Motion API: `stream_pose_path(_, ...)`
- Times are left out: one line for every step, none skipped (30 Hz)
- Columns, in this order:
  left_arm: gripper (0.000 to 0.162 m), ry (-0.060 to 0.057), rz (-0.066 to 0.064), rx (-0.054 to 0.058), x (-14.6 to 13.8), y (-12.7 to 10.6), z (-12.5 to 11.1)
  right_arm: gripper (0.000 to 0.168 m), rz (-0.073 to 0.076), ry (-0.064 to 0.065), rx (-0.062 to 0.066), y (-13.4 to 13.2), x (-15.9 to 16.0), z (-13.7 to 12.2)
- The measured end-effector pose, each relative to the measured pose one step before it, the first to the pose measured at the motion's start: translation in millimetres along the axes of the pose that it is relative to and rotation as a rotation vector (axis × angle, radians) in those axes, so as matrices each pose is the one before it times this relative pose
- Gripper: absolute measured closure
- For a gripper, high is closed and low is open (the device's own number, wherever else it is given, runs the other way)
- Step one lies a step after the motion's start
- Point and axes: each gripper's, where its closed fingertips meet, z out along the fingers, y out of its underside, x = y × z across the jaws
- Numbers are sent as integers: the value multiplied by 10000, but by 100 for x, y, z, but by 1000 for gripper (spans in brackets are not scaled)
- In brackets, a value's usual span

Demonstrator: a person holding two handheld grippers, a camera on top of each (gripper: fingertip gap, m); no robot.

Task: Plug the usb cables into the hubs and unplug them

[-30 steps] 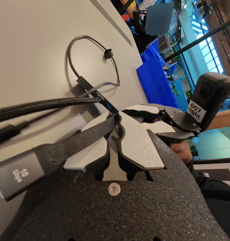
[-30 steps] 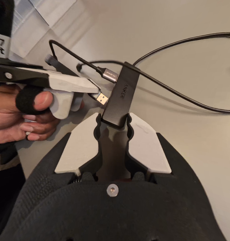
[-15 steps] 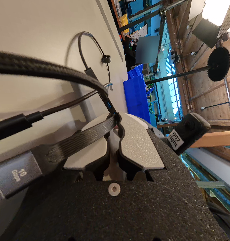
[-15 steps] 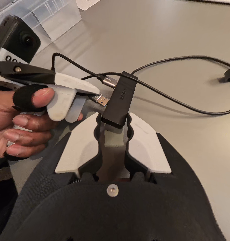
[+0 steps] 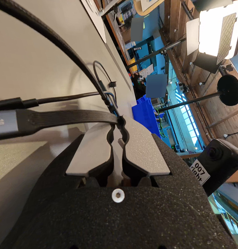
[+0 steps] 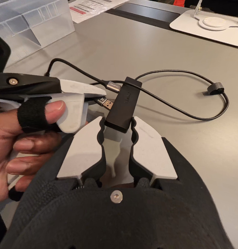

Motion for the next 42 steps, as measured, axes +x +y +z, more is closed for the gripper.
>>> stream_pose_path(155,-22,16,153,3,-173,-55,131,90,-28,78,-88,-129,-48)
stream_pose_path(156,-22,45,184,-22,-216,-57,131,35,-41,41,-32,-155,-19)
stream_pose_path(156,-13,26,167,-3,-123,-32,131,32,-13,22,-13,-124,-21)
stream_pose_path(156,-20,36,105,-36,-28,-20,131,38,23,19,-13,-59,-20)
stream_pose_path(156,-8,61,96,7,-18,-20,131,38,13,29,-26,-28,-39)
stream_pose_path(156,-25,92,72,34,37,-17,131,60,16,32,-21,-19,-38)
stream_pose_path(156,-39,88,89,57,-11,-56,131,37,22,21,-4,-26,-46)
stream_pose_path(156,-39,131,110,100,-3,-56,132,28,20,36,-32,-39,-59)
stream_pose_path(156,-69,181,100,83,25,-76,131,25,32,31,2,-33,-68)
stream_pose_path(155,-53,113,94,61,43,-65,132,17,39,25,-4,-27,-66)
stream_pose_path(155,-27,46,38,55,87,-53,132,51,31,31,-2,-2,-73)
stream_pose_path(155,8,-13,-8,51,116,-42,132,78,30,51,-39,67,-78)
stream_pose_path(155,10,-80,-49,24,166,-35,132,85,38,62,-68,122,-78)
stream_pose_path(155,30,-114,-74,30,221,-46,132,78,47,39,-36,129,-54)
stream_pose_path(155,33,-143,-96,43,269,-56,132,84,42,40,-48,132,-38)
stream_pose_path(155,74,-185,-92,110,281,-70,132,94,22,43,-40,128,-47)
stream_pose_path(155,30,-173,-50,33,221,-70,132,79,-3,39,-45,96,-52)
stream_pose_path(155,43,-155,-35,28,110,-44,132,31,-14,13,-15,55,-23)
stream_pose_path(155,52,-226,-58,9,64,-6,132,11,-16,-7,16,41,-18)
stream_pose_path(155,69,-289,-79,-23,-7,14,132,25,-58,-9,26,7,-22)
stream_pose_path(155,78,-307,-80,-46,-71,32,132,47,-91,-16,20,3,-14)
stream_pose_path(155,79,-302,-50,-99,-152,34,132,71,-133,-39,56,-47,12)
stream_pose_path(156,18,-252,-2,-174,-209,48,132,59,-148,-72,95,-106,32)
stream_pose_path(156,2,-193,2,-203,-164,58,132,24,-94,-51,77,-101,18)
stream_pose_path(155,3,-194,12,-169,-104,50,132,-25,-1,5,-4,-38,-3)
stream_pose_path(156,10,-168,20,-105,-71,23,132,-54,25,8,0,-30,-20)
stream_pose_path(156,22,-118,31,-4,-47,16,132,-63,36,8,-8,-40,-16)
stream_pose_path(156,8,-88,74,35,-102,-7,132,-78,20,20,-15,-64,-22)
stream_pose_path(156,-15,-21,67,46,-73,6,132,-102,42,22,-27,-59,-14)
stream_pose_path(156,-21,36,76,54,-56,-5,132,-129,81,19,-19,-55,-31)
stream_pose_path(156,-18,69,62,81,-12,-18,132,-145,109,29,-32,-38,-26)
stream_pose_path(156,-9,61,72,79,-8,-42,132,-144,111,46,-40,-36,-55)
stream_pose_path(156,9,3,100,73,-26,-67,132,-136,88,37,-40,-56,-49)
stream_pose_path(156,10,-48,120,57,-6,-71,132,-112,73,23,-16,-67,-40)
stream_pose_path(155,8,-64,124,31,17,-69,132,-59,56,20,-3,-57,-55)
stream_pose_path(155,-4,-14,98,11,45,-70,132,-13,46,29,-17,-32,-57)
stream_pose_path(155,28,-56,104,32,48,-77,132,23,18,23,-5,-20,-56)
stream_pose_path(155,44,-115,80,1,64,-67,132,65,0,18,-5,-11,-56)
stream_pose_path(155,36,-126,41,-51,107,-45,132,83,2,16,3,21,-52)
stream_pose_path(155,106,-200,102,-3,27,-52,132,133,-38,7,20,-15,-58)
stream_pose_path(155,94,-208,97,-45,23,-52,132,175,-81,6,41,-62,-69)
stream_pose_path(155,9,-28,9,-110,64,-16,132,193,-68,-8,66,-38,-81)
